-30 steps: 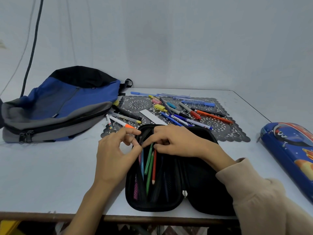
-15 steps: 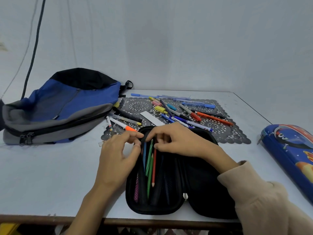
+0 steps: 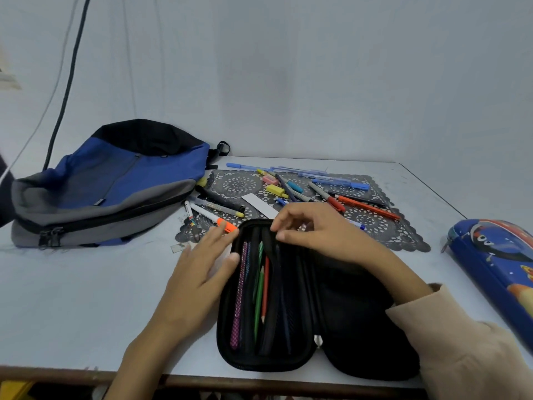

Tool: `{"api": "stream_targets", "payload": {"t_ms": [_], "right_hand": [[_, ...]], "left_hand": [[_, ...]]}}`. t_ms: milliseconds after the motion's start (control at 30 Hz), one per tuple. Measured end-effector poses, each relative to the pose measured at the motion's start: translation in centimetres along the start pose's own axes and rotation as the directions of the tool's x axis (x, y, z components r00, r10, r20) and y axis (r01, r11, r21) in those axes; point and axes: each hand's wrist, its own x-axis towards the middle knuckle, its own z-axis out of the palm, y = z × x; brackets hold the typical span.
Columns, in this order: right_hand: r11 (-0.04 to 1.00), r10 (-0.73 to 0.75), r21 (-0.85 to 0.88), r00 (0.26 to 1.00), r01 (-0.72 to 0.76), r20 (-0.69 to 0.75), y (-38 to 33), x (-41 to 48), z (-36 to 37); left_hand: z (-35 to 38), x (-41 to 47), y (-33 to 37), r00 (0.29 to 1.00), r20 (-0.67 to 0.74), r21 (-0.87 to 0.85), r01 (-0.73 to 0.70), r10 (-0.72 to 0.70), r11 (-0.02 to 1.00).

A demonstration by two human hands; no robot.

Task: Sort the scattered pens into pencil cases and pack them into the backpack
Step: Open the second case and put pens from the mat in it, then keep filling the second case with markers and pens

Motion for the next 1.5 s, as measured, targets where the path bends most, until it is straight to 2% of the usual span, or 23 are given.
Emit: {"api": "stream_targets", "payload": {"t_ms": [67, 167, 233, 400, 467, 533, 633, 733, 900, 1000, 1133, 1167, 1267, 1333, 1433, 1500], "right_hand": [[1.000, 0.027, -0.012, 0.999, -0.027, -0.038, 0.1, -0.3, -1.5], [0.989, 0.149, 0.025, 0.987, -0.147, -0.065, 0.1, 0.0, -4.0], [0.977, 0.214, 0.045, 0.969, -0.210, -0.120, 0.2, 0.7, -5.5], [0.938, 0.347, 0.132, 0.888, -0.322, -0.302, 1.4, 3.1, -8.0], [0.927, 0.372, 0.082, 0.869, -0.367, -0.326, 2.5, 4.2, -8.1], [0.895, 0.376, -0.127, 0.876, -0.427, -0.302, 3.7, 5.0, -7.4], [0.719, 0.405, -0.509, 0.880, -0.474, -0.248, 5.9, 5.7, -5.9], [0.609, 0.393, -0.649, 0.884, -0.456, -0.253, 7.5, 5.8, -5.2], [0.653, 0.460, -0.627, 0.880, -0.425, -0.117, 7.7, 5.4, -5.4], [0.640, 0.491, -0.633, 0.865, -0.436, -0.100, 7.7, 5.3, -5.4], [0.534, 0.458, -0.694, 0.855, -0.483, -0.243, 6.9, 5.3, -5.5], [0.544, 0.426, -0.674, 0.856, -0.501, -0.293, 6.9, 5.3, -5.5], [0.686, 0.418, -0.484, 0.838, -0.544, -0.349, 6.8, 5.7, -5.1], [0.735, 0.449, -0.425, 0.849, -0.529, -0.280, 6.7, 6.1, -4.8], [0.713, 0.525, -0.460, 0.838, -0.530, -0.153, 6.6, 6.2, -4.4], [0.725, 0.570, -0.393, 0.813, -0.566, -0.120, 7.0, 6.2, -4.2]], "left_hand": [[-1.2, -1.1, -0.8, 1.000, 0.001, 0.173, 0.019, -0.020, 0.985], [-2.2, -2.5, -1.7, 0.989, 0.097, 0.502, 0.044, -0.107, 0.864], [-2.2, -2.8, -1.8, 0.979, 0.140, 0.580, 0.042, -0.150, 0.813], [-2.0, -2.8, -1.5, 0.977, 0.155, 0.601, 0.023, -0.144, 0.799], [-2.0, -2.8, -1.5, 0.977, 0.155, 0.609, 0.020, -0.143, 0.793], [-1.9, -2.8, -1.6, 0.978, 0.154, 0.603, 0.019, -0.139, 0.798], [-2.0, -2.8, -1.7, 0.976, 0.164, 0.617, 0.014, -0.145, 0.787], [-2.0, -2.9, -1.7, 0.972, 0.182, 0.632, 0.000, -0.149, 0.775], [-2.1, -2.8, -1.8, 0.971, 0.191, 0.622, -0.009, -0.141, 0.783], [-2.1, -2.8, -1.7, 0.971, 0.193, 0.611, -0.005, -0.143, 0.792], [-2.1, -2.8, -1.4, 0.969, 0.194, 0.622, -0.002, -0.152, 0.783], [-2.1, -2.8, -1.3, 0.968, 0.197, 0.624, -0.003, -0.154, 0.782], [-2.1, -2.8, -1.2, 0.967, 0.201, 0.617, -0.002, -0.155, 0.787], [-2.1, -2.7, -1.2, 0.969, 0.196, 0.618, -0.002, -0.151, 0.786], [-2.1, -2.6, -1.2, 0.969, 0.192, 0.619, 0.005, -0.158, 0.786], [-2.1, -2.4, -1.2, 0.966, 0.196, 0.608, 0.013, -0.166, 0.794]]}}
